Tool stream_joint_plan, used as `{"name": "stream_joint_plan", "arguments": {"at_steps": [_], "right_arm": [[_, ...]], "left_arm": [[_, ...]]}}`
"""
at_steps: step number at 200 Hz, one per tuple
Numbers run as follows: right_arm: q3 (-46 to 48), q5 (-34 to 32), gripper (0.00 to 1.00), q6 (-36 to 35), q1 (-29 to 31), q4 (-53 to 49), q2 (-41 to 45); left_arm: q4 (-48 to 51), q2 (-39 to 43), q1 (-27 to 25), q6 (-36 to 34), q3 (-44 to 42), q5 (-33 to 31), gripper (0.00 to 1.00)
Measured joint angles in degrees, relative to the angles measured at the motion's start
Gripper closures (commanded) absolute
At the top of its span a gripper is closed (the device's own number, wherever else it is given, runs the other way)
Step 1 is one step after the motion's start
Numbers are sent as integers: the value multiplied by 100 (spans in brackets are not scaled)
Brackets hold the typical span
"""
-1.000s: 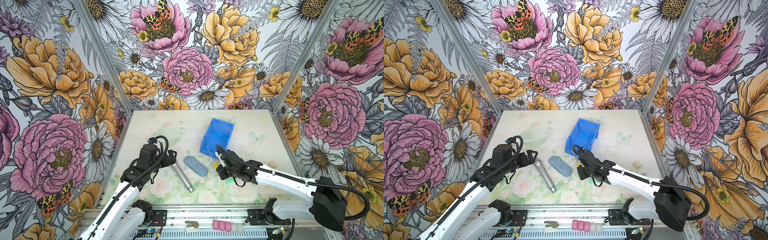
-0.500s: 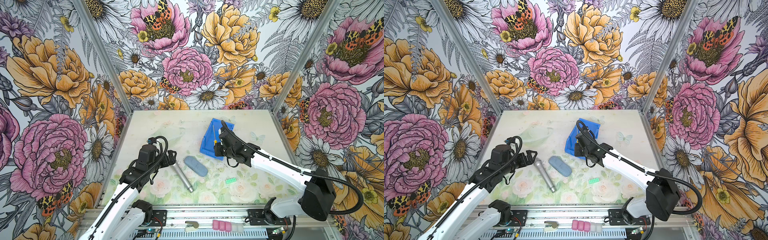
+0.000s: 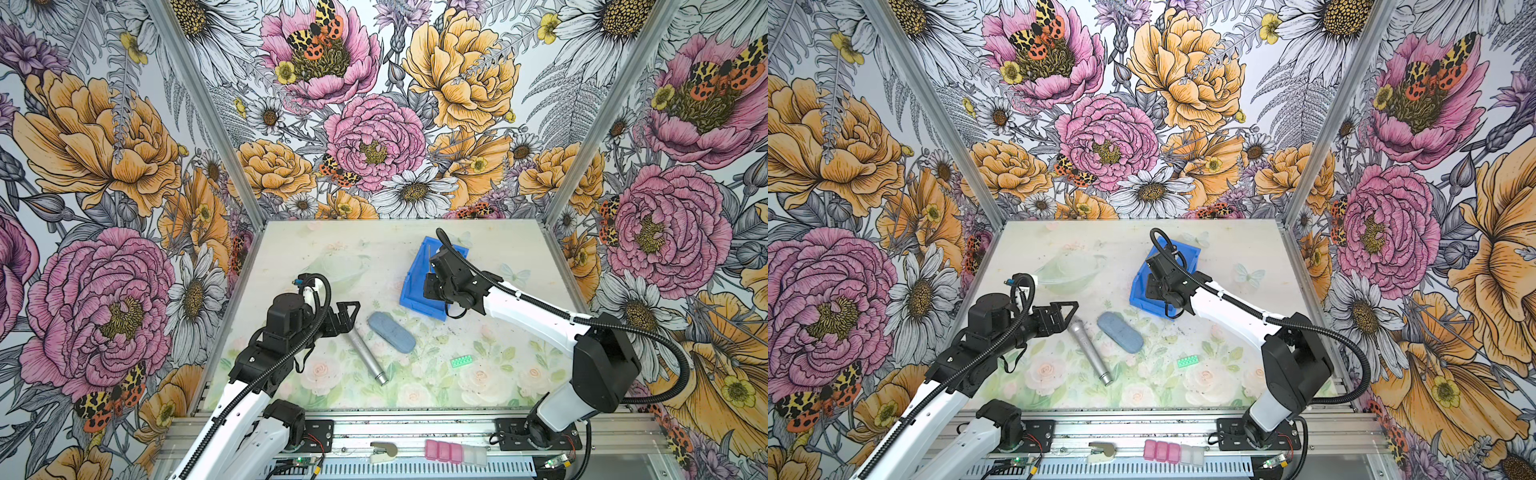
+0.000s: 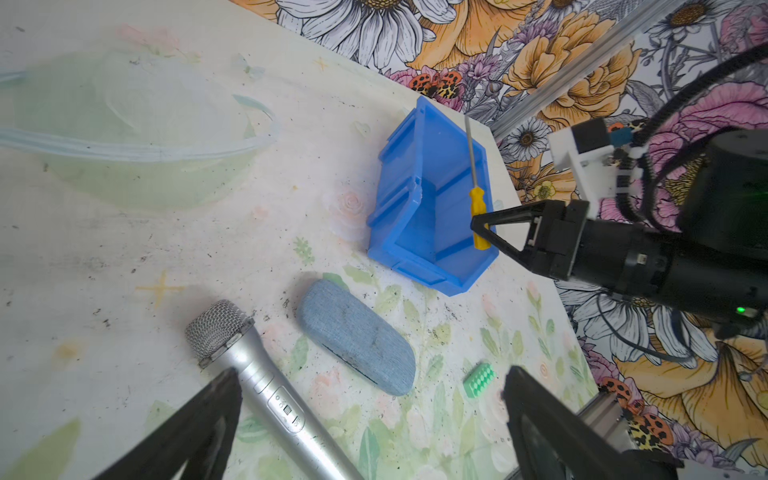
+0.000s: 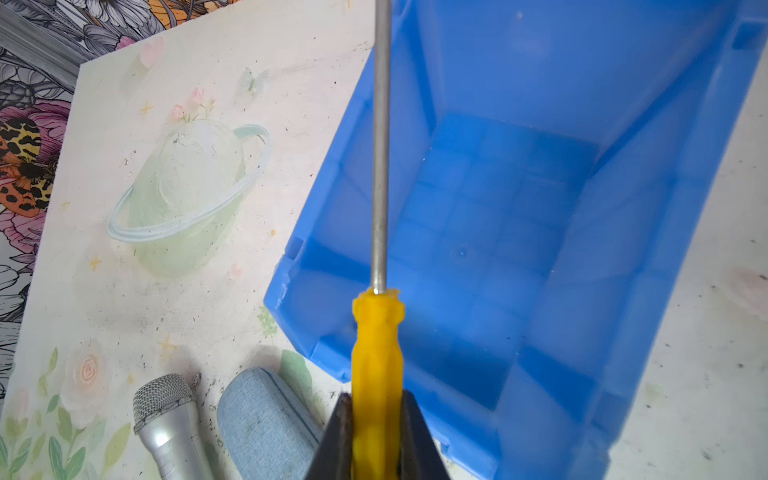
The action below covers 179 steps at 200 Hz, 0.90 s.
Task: Put the screwdriver in the bin
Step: 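Lift the screwdriver with the right gripper and carry it over the blue bin, then lower the screwdriver into the blue bin and open the right gripper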
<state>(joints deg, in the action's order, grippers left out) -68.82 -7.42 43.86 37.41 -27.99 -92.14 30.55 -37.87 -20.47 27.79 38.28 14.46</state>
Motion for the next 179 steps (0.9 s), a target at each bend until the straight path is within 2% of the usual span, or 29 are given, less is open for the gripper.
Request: {"name": "stream_joint_plan", "arguments": {"at_steps": [64, 179], "right_arm": [[-433, 120, 93, 28, -188, 26, -662], [-796, 280, 89, 33, -455, 20, -1602]], "left_arm": [[-472, -229, -525, -105, -17, 743, 1], [-555, -586, -691, -291, -17, 787, 1]]}}
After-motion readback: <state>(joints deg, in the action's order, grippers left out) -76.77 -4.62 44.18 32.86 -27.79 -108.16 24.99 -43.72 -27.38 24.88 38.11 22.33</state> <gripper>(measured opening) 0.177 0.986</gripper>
